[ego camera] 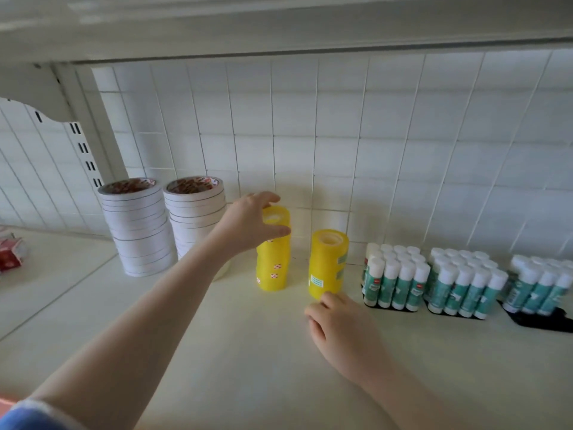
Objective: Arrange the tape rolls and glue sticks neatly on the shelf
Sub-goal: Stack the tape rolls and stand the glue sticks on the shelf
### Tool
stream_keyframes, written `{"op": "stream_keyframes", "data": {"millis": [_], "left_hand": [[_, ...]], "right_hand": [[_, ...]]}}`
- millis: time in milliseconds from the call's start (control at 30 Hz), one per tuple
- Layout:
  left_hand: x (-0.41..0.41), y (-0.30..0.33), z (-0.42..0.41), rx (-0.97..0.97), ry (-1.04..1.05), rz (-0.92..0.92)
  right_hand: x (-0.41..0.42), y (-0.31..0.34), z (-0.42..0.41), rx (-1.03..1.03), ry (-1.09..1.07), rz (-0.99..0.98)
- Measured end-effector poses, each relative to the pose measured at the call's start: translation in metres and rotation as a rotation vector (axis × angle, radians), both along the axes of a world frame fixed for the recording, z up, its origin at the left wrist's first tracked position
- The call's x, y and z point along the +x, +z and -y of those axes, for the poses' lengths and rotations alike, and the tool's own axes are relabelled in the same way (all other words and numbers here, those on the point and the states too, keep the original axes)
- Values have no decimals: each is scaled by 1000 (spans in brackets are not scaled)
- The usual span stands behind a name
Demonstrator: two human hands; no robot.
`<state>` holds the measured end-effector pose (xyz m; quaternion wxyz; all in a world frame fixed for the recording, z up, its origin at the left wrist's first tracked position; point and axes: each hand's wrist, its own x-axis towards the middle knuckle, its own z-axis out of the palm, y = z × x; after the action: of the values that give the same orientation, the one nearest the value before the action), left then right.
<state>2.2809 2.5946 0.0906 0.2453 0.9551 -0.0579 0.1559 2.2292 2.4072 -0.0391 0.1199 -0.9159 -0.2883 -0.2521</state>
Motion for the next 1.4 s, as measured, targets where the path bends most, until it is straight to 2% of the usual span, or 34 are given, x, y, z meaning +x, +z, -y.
{"op": "stream_keyframes", "data": {"millis": [333,533,767,1400], "left_hand": [[5,1,-10,-38,-56,-103],[2,4,-12,-17,-90,-124],[3,1,-11,-85,-84,-152],[5,-4,-8,-113,-43,-128]], "right_hand": [[10,-8,1,64,37,93],[8,-7,0,41,21,82],[9,-8,1,47,36,79],[8,-8,3,47,41,58]]}}
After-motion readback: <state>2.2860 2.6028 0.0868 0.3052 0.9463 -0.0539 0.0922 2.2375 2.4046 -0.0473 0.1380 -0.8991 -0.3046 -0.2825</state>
